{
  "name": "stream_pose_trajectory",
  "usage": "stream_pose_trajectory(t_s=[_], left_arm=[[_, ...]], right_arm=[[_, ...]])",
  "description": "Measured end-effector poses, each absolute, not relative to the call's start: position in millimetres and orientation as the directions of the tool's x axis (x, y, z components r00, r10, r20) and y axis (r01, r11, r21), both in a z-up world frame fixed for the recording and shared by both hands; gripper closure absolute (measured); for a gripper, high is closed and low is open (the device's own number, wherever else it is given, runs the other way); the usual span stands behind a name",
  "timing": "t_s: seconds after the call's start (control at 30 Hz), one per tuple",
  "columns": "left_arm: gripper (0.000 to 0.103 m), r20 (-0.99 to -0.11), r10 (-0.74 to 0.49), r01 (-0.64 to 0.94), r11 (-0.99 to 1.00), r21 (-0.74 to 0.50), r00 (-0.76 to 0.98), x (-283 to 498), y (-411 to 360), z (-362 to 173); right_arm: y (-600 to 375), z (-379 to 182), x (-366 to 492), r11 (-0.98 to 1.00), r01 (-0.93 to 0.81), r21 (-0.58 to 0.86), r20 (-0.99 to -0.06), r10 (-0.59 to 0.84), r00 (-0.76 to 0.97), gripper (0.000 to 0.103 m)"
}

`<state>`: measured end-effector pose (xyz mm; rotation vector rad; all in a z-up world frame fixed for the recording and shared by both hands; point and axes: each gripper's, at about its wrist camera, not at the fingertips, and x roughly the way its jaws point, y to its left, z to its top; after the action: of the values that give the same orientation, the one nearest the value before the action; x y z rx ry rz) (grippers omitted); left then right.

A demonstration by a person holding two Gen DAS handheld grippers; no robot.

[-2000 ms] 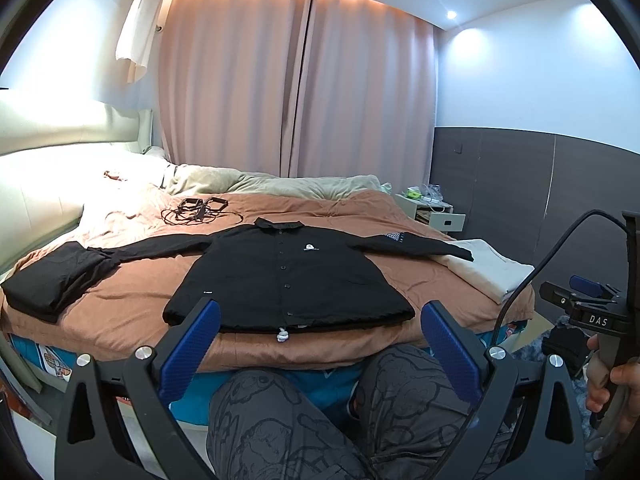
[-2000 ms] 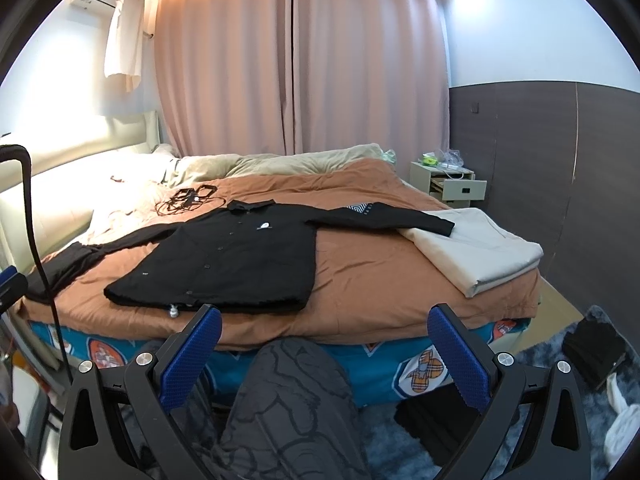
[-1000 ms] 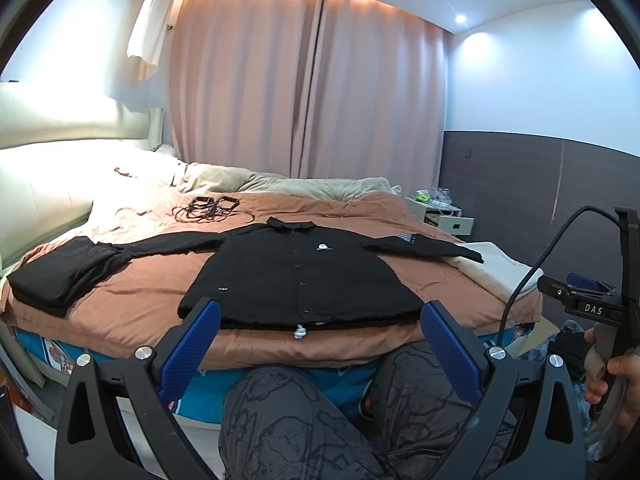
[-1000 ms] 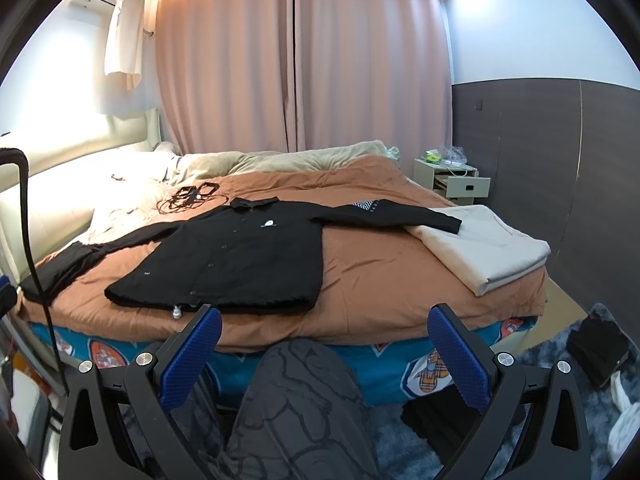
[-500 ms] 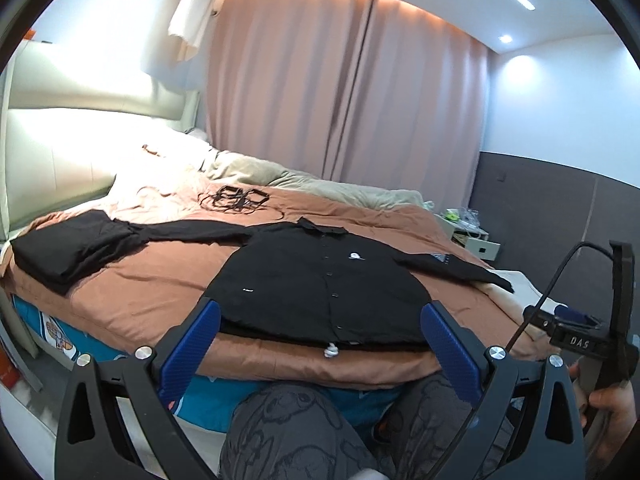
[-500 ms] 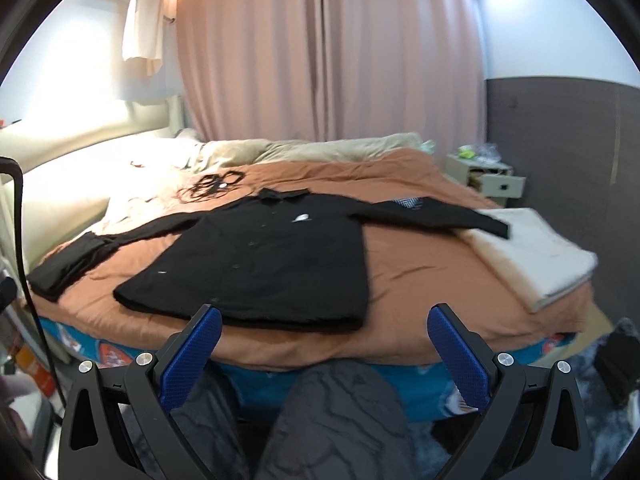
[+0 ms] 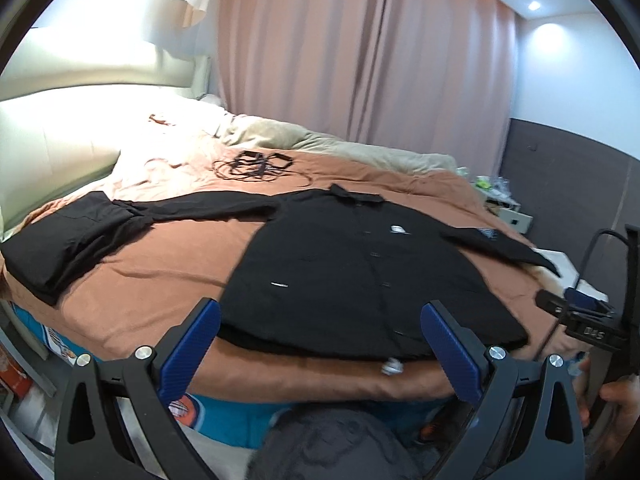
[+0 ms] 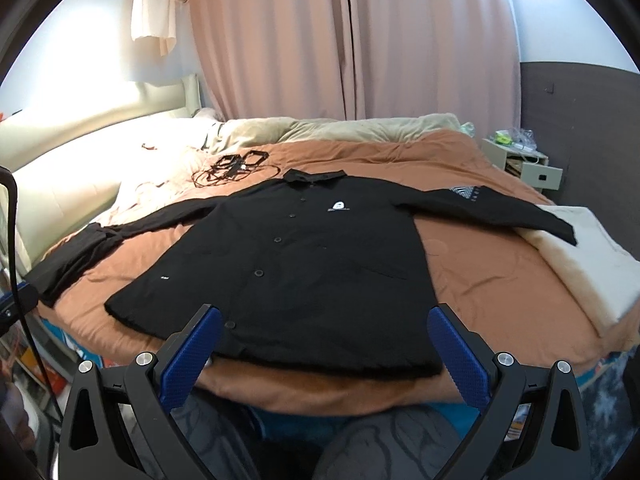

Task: Fold large clothes
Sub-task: 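Move both tools forward over the black shirt toward its sleeves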

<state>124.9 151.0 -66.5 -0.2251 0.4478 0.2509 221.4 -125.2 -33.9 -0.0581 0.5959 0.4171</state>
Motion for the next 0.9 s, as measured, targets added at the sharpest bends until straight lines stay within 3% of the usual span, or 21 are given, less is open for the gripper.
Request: stream_pose_trajectory(t_s=[0.33, 0.9], left_arm=[[0.001, -0.528, 0.234, -0.392, 0.896, -0.209, 0.816, 189.4, 235.8, -94.6], [0.006, -0.603, 0.320, -0.543, 0.807, -0.231, 0.731, 273.4, 382.1, -84.9]], right_arm=[[-87.5, -55.6, 286.1, 0.881, -0.464, 0.095, -0.610, 0.420, 0.672, 0.000], [6.6, -51.6, 403.9, 0.847, -0.508, 0.155, -0.665, 0.470, 0.580, 0.004]])
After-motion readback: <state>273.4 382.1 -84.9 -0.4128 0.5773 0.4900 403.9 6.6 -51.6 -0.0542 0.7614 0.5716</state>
